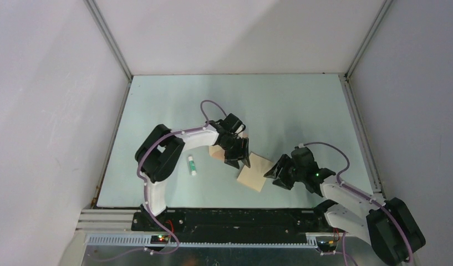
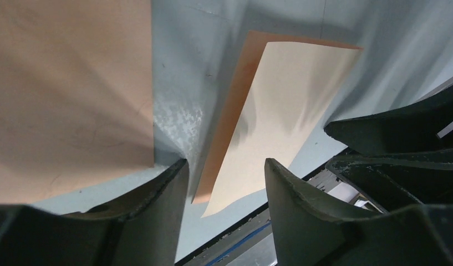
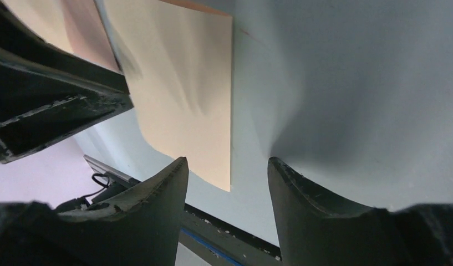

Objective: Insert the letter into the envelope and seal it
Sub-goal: Fold the letter at the center of the board, then pick up the letter from the center of the board.

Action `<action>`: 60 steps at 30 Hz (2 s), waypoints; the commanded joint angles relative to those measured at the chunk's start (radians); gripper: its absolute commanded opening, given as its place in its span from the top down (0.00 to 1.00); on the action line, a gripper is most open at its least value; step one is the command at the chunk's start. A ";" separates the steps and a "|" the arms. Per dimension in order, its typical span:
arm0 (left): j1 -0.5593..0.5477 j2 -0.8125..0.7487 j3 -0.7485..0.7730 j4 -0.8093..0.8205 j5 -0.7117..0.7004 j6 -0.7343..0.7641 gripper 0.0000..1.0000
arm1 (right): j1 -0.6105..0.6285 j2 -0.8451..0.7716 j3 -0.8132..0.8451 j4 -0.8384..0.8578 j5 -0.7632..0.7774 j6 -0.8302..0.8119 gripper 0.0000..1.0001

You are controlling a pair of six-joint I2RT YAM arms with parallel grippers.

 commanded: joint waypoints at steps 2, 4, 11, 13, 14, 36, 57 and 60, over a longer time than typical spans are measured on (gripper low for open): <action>-0.011 0.027 0.042 0.006 0.042 0.043 0.43 | 0.010 0.022 -0.085 0.242 -0.032 0.155 0.42; -0.012 0.037 0.037 0.009 0.042 0.040 0.43 | 0.012 0.048 -0.103 0.292 -0.034 0.173 0.42; -0.012 0.055 0.028 0.036 0.057 0.025 0.43 | 0.016 0.178 -0.165 0.580 -0.035 0.241 0.45; -0.012 0.059 0.028 0.040 0.059 0.026 0.43 | 0.021 0.202 -0.166 0.634 -0.031 0.246 0.46; -0.012 0.064 0.030 0.039 0.059 0.031 0.43 | 0.024 0.210 -0.165 0.648 -0.029 0.245 0.46; 0.051 -0.242 -0.022 -0.001 0.137 0.110 0.24 | -0.136 0.002 0.000 0.429 -0.201 -0.045 1.00; 0.107 -0.462 -0.161 0.433 0.477 -0.034 0.15 | -0.243 -0.113 0.101 0.804 -0.695 0.072 1.00; 0.114 -0.471 -0.180 0.491 0.490 -0.077 0.17 | -0.237 -0.105 0.099 0.813 -0.706 0.073 1.00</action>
